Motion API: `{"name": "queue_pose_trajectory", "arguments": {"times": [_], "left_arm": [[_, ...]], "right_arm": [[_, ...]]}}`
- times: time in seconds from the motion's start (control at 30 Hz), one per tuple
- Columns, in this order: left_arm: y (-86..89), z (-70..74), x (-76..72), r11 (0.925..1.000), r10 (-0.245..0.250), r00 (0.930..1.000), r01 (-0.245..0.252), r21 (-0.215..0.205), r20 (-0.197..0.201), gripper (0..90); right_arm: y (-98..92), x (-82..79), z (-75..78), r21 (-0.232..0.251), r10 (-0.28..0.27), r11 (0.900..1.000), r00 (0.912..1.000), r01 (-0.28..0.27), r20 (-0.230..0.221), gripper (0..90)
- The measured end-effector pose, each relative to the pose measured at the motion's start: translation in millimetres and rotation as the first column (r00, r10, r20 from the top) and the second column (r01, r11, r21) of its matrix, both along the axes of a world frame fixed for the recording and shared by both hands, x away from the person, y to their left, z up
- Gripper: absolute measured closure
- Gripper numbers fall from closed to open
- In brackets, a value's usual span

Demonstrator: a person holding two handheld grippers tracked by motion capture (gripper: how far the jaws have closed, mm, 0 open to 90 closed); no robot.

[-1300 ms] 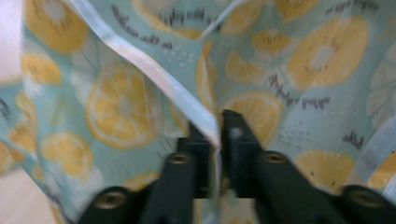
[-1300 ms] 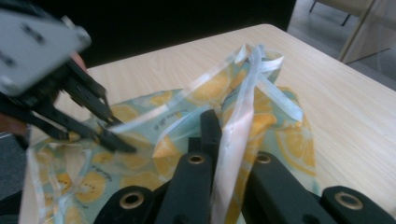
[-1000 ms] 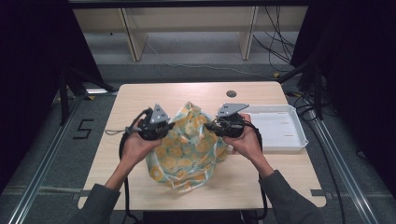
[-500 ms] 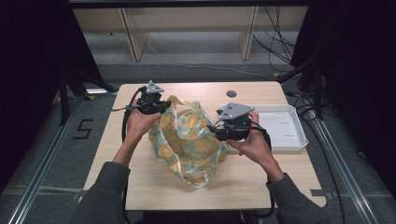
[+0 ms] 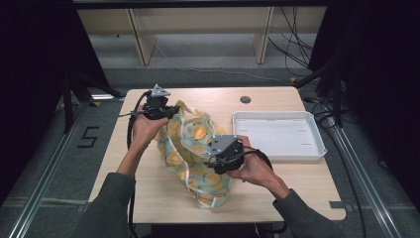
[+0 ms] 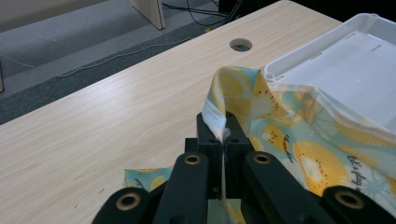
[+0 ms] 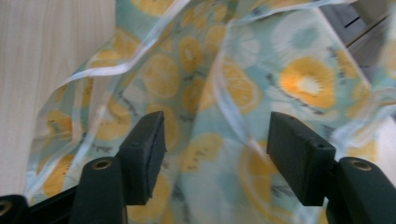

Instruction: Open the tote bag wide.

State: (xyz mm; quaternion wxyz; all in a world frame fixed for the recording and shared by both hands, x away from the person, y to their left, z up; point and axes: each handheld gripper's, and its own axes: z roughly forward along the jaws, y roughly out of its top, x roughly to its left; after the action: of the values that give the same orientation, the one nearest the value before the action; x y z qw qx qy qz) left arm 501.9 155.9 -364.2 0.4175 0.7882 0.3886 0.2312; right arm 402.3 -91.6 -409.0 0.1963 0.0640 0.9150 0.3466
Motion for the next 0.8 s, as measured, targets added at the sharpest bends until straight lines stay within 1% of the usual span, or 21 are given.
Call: {"name": "queue_pose_trajectory", "arguments": {"times": [0.03, 0.07, 0.1, 0.13, 0.17, 0.2, 0.23, 0.27, 0.3, 0.33, 0.37, 0.4, 0.43, 0.47, 0.57, 0.63, 0.67, 0.7, 0.73, 0.77, 0.8], "left_arm": [[-0.6, -0.1, -0.4, 1.0000, -0.001, 1.0000, 0.001, -0.003, -0.002, 89.1], [-1.0, -0.1, -0.6, 1.0000, -0.002, 1.0000, 0.002, -0.003, -0.002, 89.1], [-1.1, -0.1, -0.8, 1.0000, -0.004, 1.0000, 0.004, -0.004, -0.003, 89.1], [-1.0, 0.1, -1.1, 1.0000, -0.003, 1.0000, 0.003, -0.006, -0.005, 89.1], [-0.2, 0.4, -1.1, 0.9999, -0.008, 0.9999, 0.008, -0.010, -0.010, 89.0], [0.5, 0.5, -1.2, 1.0000, -0.006, 1.0000, 0.006, -0.007, -0.003, 89.0], [1.1, 0.5, -1.3, 0.9999, -0.006, 1.0000, 0.006, -0.009, -0.007, 89.0], [2.2, 0.2, -1.6, 0.9999, -0.003, 1.0000, 0.003, -0.015, -0.008, 89.0], [4.0, 0.3, -1.5, 0.9999, -0.004, 0.9999, 0.004, -0.011, -0.010, 89.0], [4.7, -0.3, -1.3, 0.9998, 0.002, 1.0000, -0.002, -0.018, -0.008, 89.0], [7.1, -1.7, -0.7, 0.9998, 0.010, 0.9999, -0.010, -0.019, -0.004, 89.0], [7.1, -1.7, -0.7, 0.9998, 0.010, 0.9999, -0.010, -0.019, -0.004, 89.0], [8.5, -2.8, -1.7, 0.9993, 0.023, 0.9993, -0.024, -0.030, -0.029, 89.0], [9.8, -4.2, -1.6, 0.9989, 0.031, 0.9991, -0.032, -0.033, -0.027, 89.0], [13.6, -9.6, -0.7, 0.9983, 0.043, 0.9983, -0.044, -0.037, -0.039, 89.0], [16.7, -14.9, -0.4, 0.9984, 0.047, 0.9977, -0.048, -0.029, -0.048, 89.0], [17.6, -17.8, -0.5, 0.9981, 0.050, 0.9973, -0.052, -0.033, -0.054, 89.0], [19.1, -20.2, -0.4, 0.9981, 0.053, 0.9971, -0.054, -0.028, -0.055, 89.0], [20.4, -22.7, -0.4, 0.9979, 0.054, 0.9967, -0.056, -0.031, -0.061, 89.0], [21.7, -25.1, -0.3, 0.9979, 0.057, 0.9963, -0.058, -0.027, -0.065, 89.0], [22.6, -27.8, -0.6, 0.9976, 0.060, 0.9958, -0.062, -0.031, -0.069, 89.0]], "right_arm": [[2.7, -1.1, -2.9, -0.008, 0.010, 1.000, 0.9998, -0.010, -0.014, 35.9], [5.2, -3.1, -6.0, -0.018, -0.010, 1.000, 0.9997, 0.009, -0.022, 35.0], [7.8, -1.8, -9.5, -0.041, 0.014, 0.999, 0.9999, -0.014, 0.009, 36.6], [10.2, -2.5, -13.4, -0.055, -0.010, 0.998, 0.9995, 0.011, 0.029, 41.7], [11.7, -0.5, -17.9, -0.099, -0.033, 0.994, 0.9970, 0.040, 0.070, 63.4], [10.8, 0.9, -18.7, -0.114, -0.029, 0.993, 0.9972, 0.037, 0.069, 73.1], [10.8, 0.9, -18.7, -0.114, -0.029, 0.993, 0.9972, 0.037, 0.069, 73.1], [9.4, 2.1, -18.7, -0.114, -0.041, 0.992, 0.9974, 0.048, 0.059, 80.7], [6.5, 6.0, -16.8, -0.117, -0.046, 0.991, 0.9944, 0.057, 0.096, 86.5], [3.9, 8.7, -15.1, -0.110, -0.064, 0.991, 0.9928, 0.075, 0.102, 89.9], [-2.0, 16.6, -9.4, -0.061, -0.084, 0.994, 0.9922, 0.090, 0.092, 90.0], [-2.0, 16.6, -9.4, -0.061, -0.084, 0.994, 0.9922, 0.090, 0.092, 90.0], [-4.2, 17.9, -7.0, -0.037, -0.116, 0.992, 0.9904, 0.119, 0.075, 90.0], [-6.8, 23.6, -2.6, -0.006, -0.129, 0.992, 0.9891, 0.129, 0.071, 90.0], [-10.1, 38.3, 6.9, 0.050, -0.170, 0.985, 0.9798, 0.166, 0.105, 90.0], [-9.3, 49.8, 10.5, 0.067, -0.176, 0.983, 0.9764, 0.169, 0.125, 90.0], [-8.4, 54.4, 11.0, 0.083, -0.196, 0.979, 0.9718, 0.186, 0.131, 90.0], [-7.6, 58.7, 11.0, 0.090, -0.210, 0.976, 0.9708, 0.200, 0.116, 90.0], [-5.2, 67.8, 9.2, 0.101, -0.233, 0.970, 0.9647, 0.221, 0.123, 90.0], [-5.2, 67.8, 9.2, 0.101, -0.233, 0.970, 0.9647, 0.221, 0.123, 90.0], [-4.0, 72.1, 7.7, 0.107, -0.241, 0.968, 0.9633, 0.229, 0.118, 90.0]]}}
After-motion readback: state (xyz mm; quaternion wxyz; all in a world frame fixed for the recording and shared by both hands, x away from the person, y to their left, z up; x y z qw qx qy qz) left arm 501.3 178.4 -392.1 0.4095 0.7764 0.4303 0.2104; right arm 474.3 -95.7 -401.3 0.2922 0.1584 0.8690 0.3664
